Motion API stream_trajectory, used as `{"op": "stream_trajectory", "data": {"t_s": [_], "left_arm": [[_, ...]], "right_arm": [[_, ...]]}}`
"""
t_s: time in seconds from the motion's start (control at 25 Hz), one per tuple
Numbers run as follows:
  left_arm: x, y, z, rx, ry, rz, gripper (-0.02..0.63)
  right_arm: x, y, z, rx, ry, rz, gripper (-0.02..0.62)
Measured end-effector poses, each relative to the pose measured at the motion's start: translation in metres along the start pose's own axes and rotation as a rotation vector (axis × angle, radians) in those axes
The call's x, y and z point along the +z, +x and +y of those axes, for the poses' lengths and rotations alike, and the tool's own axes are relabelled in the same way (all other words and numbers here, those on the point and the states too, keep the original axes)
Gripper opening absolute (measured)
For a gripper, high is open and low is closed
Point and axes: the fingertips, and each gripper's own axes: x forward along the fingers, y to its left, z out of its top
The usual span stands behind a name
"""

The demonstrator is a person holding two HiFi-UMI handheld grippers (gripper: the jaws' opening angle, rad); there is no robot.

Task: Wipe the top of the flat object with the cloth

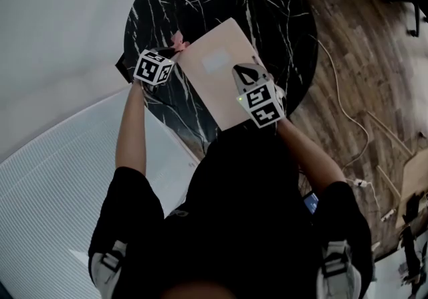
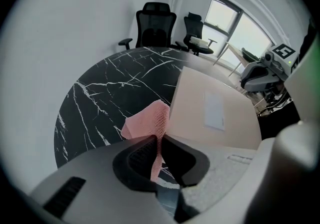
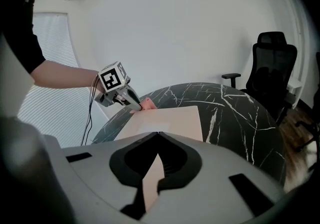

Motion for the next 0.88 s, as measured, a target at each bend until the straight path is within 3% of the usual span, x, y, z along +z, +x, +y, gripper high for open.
{"op": "stream_trajectory", "data": {"t_s": [0.88], "left_arm": [[0.097, 0.035, -0.039, -0.025, 0.107, 0.002, 0.029]], "right_arm": [[-0.017, -0.035, -0.051, -0.024, 0.054, -0.012, -0.005]]}}
